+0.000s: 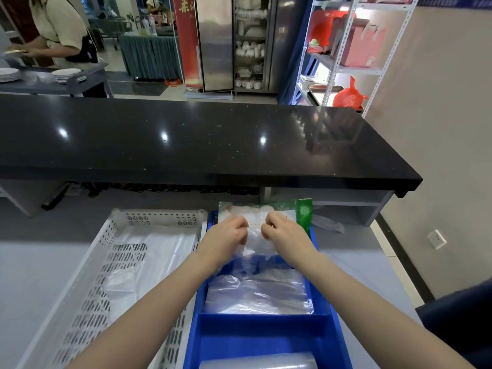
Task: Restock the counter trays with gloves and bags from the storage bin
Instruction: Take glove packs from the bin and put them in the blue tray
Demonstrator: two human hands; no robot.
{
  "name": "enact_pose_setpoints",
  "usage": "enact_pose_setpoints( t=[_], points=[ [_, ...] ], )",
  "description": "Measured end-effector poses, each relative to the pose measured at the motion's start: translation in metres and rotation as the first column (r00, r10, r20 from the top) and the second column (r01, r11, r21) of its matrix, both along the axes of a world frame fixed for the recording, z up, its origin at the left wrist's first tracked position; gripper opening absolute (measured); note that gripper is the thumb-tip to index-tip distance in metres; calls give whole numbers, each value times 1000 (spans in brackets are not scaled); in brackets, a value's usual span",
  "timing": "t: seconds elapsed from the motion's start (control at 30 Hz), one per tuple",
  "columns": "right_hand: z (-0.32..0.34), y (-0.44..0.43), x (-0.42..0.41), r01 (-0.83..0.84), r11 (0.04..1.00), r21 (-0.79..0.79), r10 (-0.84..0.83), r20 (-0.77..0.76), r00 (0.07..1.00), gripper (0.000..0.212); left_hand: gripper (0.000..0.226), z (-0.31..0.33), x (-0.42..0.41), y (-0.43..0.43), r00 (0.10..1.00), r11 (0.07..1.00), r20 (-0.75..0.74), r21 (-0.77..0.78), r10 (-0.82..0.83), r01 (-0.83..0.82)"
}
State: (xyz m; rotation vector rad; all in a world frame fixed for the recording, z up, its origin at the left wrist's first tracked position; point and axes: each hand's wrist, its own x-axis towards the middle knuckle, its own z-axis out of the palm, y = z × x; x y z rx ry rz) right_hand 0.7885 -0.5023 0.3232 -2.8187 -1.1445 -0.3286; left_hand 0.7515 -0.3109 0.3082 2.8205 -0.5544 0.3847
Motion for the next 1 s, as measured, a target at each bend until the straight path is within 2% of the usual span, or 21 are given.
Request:
enact_pose_setpoints(
  t=[0.1, 0.17, 0.2, 0.3, 0.37, 0.43, 0.47, 0.6, 0.7, 0.8, 0.9, 1.0],
  points=[
    [-12, 0, -1, -32, 997, -71, 30, -31, 999, 26, 22, -7, -3, 0, 995, 985, 14, 141, -101, 98],
    [-19, -2, 0, -32, 999, -44, 28, -94, 995, 19, 15, -10, -3, 2, 993, 979, 12, 166, -119, 115],
    [-21, -5, 0, -21, 999, -38, 17, -117, 993, 21, 10, -12, -4, 4, 993, 981, 11, 157, -116, 113],
    [-25, -9, 1, -4, 1000, -1, 4, -151, 989, 38, 29, -17, -5, 7, 997, 988, -2, 134, -77, 77],
    [-24, -7, 4, 21, 999, 30, -16, -169, 985, 37, 29, -16, -5, 5, 997, 992, 8, 102, -72, 71],
    [-22, 1, 7, 51, 998, 42, -43, -175, 984, 23, 12, -14, -4, 2, 998, 997, 8, 48, -57, 56],
    [-22, 4, 7, 73, 997, 40, -64, -179, 982, 18, 11, -13, -3, 0, 1000, 1000, -2, 4, -30, 30],
    [-26, 12, 8, 148, 986, 77, -132, -178, 975, 29, 34, -17, 2, -1, 999, 974, -19, -223, 48, -51],
    [-25, 15, 10, 88, 981, 172, -76, -77, 994, 24, 39, -15, 7, 0, 998, 985, 29, -162, 60, -55],
    [-27, 13, 10, -53, 996, 77, 50, 40, 998, 24, 32, -13, 6, 0, 996, 996, 87, -84, 12, -5],
    [-35, 6, 7, -125, 992, 0, 124, 16, 992, 25, 29, -13, 3, 0, 996, 998, 70, 19, -61, 59],
    [-41, -7, 2, -133, 990, 34, 135, -67, 988, 19, 22, -16, -2, 8, 996, 996, -37, 48, -76, 77]
  ],
)
